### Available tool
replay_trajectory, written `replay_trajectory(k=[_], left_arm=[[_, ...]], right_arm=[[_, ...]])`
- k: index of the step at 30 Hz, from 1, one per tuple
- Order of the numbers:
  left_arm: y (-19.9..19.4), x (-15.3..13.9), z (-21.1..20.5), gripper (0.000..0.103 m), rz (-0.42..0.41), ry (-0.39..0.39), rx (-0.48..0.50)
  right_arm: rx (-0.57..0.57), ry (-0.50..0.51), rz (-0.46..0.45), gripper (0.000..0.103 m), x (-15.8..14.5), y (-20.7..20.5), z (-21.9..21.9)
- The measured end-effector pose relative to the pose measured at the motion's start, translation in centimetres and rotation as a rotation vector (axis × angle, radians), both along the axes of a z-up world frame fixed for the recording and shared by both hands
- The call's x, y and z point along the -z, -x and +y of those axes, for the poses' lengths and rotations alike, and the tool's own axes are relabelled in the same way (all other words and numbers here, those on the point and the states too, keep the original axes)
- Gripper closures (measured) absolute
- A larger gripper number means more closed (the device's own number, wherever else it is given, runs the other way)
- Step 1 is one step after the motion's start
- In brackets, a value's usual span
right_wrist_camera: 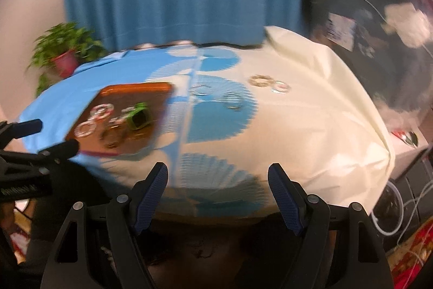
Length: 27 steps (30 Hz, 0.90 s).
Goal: Organize jewelry
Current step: 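Move both tools back toward the remaining bracelets on the cover, then grasp the silver chain bracelet with the left tool while the right tool grasps the pink-charm bracelet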
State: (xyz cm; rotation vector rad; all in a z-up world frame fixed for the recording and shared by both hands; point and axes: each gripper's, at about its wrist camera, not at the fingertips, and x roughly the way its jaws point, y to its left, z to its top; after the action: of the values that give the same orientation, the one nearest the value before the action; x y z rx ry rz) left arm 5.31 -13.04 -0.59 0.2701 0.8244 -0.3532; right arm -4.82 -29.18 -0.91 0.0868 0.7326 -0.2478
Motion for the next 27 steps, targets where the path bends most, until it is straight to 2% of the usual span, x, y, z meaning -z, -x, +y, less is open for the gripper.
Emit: replay_trajectory(k=[7, 12, 16, 21, 27], left_arm=[[-6.6, 1.2, -7.8, 0.009, 0.077, 0.044, 0.055], [-12.6, 3.8, -13.8, 0.009, 0.146, 0.022, 0.049], [-16.7, 6.2, -17.6, 0.009, 0.181, -0.006, 0.047], [-19.8, 9.0, -19.5, 0.013, 0.241, -0.024, 0.014], [-21.7, 10.8, -20.5, 0.015, 0.273, -0.02, -0.011]], right_arm=[[0.117, 0.035, 0.015, 0.026, 0.9, -3.4, -8.7], [0.129, 0.029, 0.032, 0.026, 2.0, -9.3, -15.2], [0.132, -0.02, 0.056, 0.025, 3.6, -14.7, -19.7], [0.153, -0.087, 0.11, 0.025, 6.1, -21.7, -24.3], [0.146, -0.07, 0.143, 0.025, 8.2, -26.8, -26.0]])
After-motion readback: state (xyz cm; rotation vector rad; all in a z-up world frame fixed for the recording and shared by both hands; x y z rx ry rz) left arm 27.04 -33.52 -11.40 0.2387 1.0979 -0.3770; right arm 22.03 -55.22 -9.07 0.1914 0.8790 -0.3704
